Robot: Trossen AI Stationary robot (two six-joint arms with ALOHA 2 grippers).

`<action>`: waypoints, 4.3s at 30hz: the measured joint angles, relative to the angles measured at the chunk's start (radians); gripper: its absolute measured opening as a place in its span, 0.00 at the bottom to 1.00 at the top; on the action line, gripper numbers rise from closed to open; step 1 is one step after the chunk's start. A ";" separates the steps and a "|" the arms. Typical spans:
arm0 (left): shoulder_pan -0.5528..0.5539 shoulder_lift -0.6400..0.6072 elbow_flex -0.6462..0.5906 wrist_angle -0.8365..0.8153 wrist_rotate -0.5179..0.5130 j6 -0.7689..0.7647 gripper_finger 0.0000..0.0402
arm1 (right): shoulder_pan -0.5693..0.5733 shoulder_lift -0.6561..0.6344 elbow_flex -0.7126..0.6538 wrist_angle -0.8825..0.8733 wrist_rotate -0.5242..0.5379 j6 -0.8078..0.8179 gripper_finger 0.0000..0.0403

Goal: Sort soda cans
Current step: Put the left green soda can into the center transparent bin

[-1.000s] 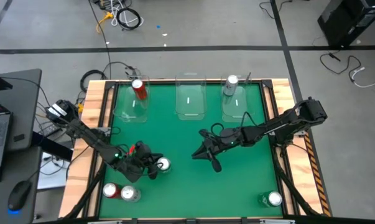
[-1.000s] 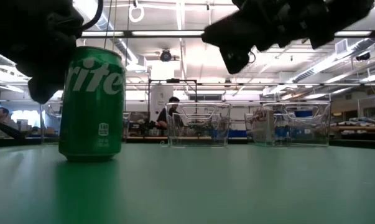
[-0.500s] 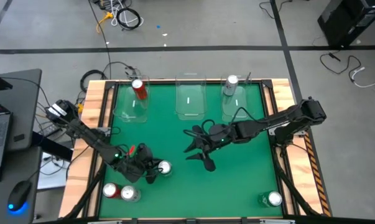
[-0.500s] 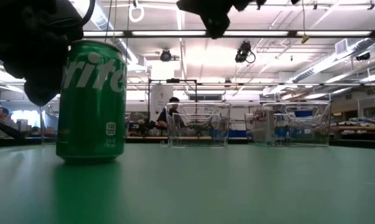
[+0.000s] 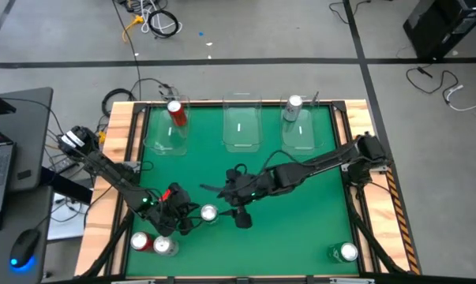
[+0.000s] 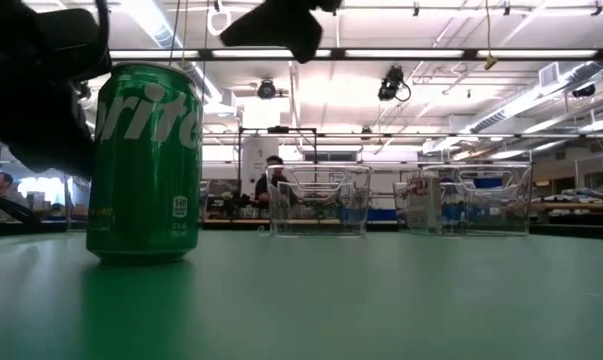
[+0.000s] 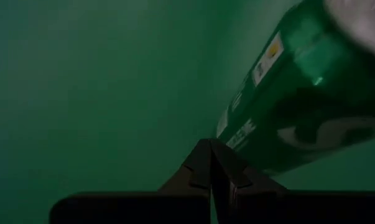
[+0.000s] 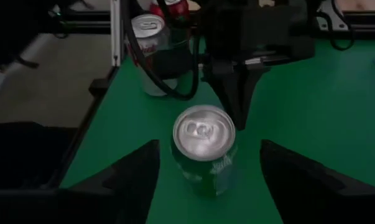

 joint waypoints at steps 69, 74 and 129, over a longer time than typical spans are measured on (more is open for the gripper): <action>-0.021 0.000 0.000 -0.044 -0.126 0.026 0.00 | 0.002 0.415 0.385 -0.206 -0.050 -0.045 0.77; -0.027 0.000 0.000 -0.022 -0.178 0.039 0.00 | 0.002 0.396 0.382 -0.224 -0.060 -0.045 0.77; -0.029 -0.003 0.024 -0.029 -0.331 0.071 0.00 | -0.863 0.356 0.383 -0.282 -0.087 -0.229 0.77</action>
